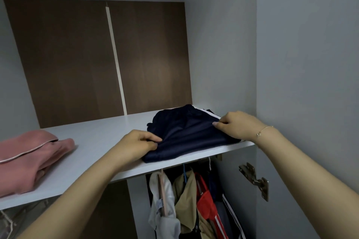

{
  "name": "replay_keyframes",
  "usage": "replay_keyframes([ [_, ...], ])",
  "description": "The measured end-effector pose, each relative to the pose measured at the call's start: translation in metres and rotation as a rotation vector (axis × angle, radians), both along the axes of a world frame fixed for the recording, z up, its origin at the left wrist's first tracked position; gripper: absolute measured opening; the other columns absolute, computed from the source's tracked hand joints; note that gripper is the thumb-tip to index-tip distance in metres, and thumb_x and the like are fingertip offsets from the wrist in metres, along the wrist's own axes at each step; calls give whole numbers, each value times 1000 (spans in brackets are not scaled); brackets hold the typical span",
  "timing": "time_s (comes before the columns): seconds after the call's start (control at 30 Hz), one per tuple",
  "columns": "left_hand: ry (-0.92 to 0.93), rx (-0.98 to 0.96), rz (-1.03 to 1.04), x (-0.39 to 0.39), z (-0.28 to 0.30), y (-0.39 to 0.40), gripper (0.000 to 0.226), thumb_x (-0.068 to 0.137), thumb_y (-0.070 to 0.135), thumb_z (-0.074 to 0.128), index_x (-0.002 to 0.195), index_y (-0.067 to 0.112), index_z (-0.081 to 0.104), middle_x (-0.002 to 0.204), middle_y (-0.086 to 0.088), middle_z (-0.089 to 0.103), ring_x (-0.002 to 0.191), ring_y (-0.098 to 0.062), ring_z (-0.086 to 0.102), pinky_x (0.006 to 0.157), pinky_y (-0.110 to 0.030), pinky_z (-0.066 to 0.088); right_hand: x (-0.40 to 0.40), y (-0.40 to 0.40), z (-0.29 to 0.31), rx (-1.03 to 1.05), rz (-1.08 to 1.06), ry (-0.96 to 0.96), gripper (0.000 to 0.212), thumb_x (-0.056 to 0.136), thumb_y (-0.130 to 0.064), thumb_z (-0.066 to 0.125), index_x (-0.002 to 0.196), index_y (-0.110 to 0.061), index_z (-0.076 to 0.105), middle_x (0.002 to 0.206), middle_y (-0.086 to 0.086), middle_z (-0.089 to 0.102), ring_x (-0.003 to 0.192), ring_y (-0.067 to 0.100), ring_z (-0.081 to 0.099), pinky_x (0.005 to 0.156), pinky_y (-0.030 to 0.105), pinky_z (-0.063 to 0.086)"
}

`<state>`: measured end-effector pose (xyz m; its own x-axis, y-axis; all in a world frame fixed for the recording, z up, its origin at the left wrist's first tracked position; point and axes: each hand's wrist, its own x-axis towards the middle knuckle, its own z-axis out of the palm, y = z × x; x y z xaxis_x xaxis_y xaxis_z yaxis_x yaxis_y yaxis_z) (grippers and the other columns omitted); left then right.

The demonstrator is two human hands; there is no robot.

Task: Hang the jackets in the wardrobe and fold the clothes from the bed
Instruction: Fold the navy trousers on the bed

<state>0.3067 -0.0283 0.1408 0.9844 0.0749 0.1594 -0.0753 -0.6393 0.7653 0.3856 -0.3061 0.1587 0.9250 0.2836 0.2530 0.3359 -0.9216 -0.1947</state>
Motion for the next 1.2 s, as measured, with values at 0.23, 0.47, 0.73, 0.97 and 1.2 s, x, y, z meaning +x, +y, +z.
replay_keyframes([
  [0.23, -292, 708, 179, 50, 52, -14, 32, 94, 52, 47, 116, 35, 65, 116, -1, 58, 117, -24, 51, 96, -36, 44, 34, 33, 24, 31, 223, -6, 38, 104, -33, 42, 136, -18, 56, 149, 4, 46, 137, 24, 41, 111, 30, 31],
  [0.47, 170, 692, -5, 138, -9, -23, 60, 98, 62, 19, 153, 42, 7, 163, 8, -12, 149, -18, -15, 116, -57, -5, 82, 46, -5, -79, 248, 229, 57, 102, -51, 35, 154, -29, 25, 163, -5, 13, 151, 12, 3, 121, 33, -1],
  [0.73, 154, 511, -12, 117, 2, -23, 52, 105, 44, 29, 154, 28, 22, 164, -3, 3, 151, -24, -4, 121, -46, 0, 69, 24, -4, 20, 76, 105, 49, 102, -50, 36, 146, -30, 42, 153, -3, 41, 140, 21, 37, 111, 34, 31],
  [0.97, -389, 213, 129, 24, -3, -53, 28, 96, 25, 55, 122, 28, 65, 119, 14, 63, 106, 0, 54, 86, -9, 36, 6, -6, -28, 305, 96, -196, 35, 98, -34, 51, 130, -25, 62, 133, -1, 62, 125, 22, 54, 101, 38, 44],
  [1.2, -648, 8, 19, -66, -36, -98, 30, 97, 8, 55, 119, 25, 65, 119, 18, 61, 115, 9, 51, 95, -4, 37, -86, -12, -70, 835, 326, -246, 27, 97, -10, 56, 121, -14, 69, 128, -7, 62, 122, 1, 52, 106, 14, 35],
])
